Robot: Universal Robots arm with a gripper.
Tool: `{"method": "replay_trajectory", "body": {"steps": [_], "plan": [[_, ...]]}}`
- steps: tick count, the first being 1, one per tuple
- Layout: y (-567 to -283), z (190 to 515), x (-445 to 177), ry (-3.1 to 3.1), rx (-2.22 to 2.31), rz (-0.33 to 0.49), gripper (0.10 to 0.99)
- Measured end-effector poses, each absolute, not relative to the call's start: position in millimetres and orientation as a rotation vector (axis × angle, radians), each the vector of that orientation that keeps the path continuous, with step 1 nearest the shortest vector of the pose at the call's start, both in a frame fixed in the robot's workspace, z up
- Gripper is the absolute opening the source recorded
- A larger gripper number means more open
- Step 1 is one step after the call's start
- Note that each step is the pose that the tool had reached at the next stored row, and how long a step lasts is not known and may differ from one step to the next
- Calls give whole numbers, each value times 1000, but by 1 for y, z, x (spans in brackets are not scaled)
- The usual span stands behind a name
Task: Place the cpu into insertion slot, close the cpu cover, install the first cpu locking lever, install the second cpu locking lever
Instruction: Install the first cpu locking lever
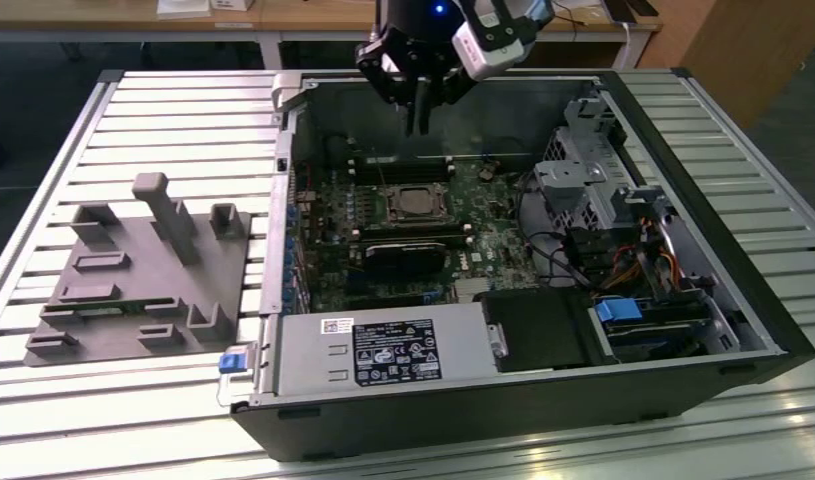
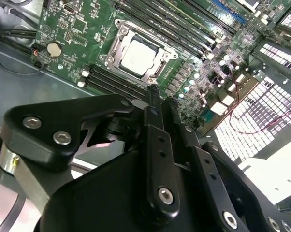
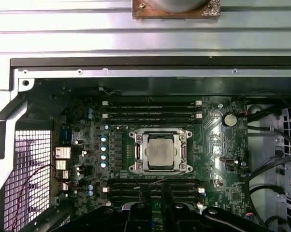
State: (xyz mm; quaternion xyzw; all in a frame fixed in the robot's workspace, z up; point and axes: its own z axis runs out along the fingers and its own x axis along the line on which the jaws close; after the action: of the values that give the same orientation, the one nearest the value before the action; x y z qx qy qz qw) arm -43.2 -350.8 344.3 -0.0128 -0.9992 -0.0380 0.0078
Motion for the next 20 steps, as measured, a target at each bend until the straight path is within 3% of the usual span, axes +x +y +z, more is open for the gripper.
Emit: {"method": "replay_trajectory", "body": {"steps": [5, 6, 8, 10, 11, 16, 17, 20], "plan": [[-351, 341, -44, -3123, -40, -116, 212], [-351, 340, -44, -3123, -40, -115, 145], [-351, 339, -45, -3124, -40, -114, 145], [-351, 337, -45, -3124, -40, -112, 157], [-351, 337, -45, -3124, -40, -111, 220], [-351, 334, -46, -3124, -40, -109, 227], [-351, 333, -46, -3124, -40, -109, 290], [-351, 331, -47, -3124, -40, -109, 290]]}}
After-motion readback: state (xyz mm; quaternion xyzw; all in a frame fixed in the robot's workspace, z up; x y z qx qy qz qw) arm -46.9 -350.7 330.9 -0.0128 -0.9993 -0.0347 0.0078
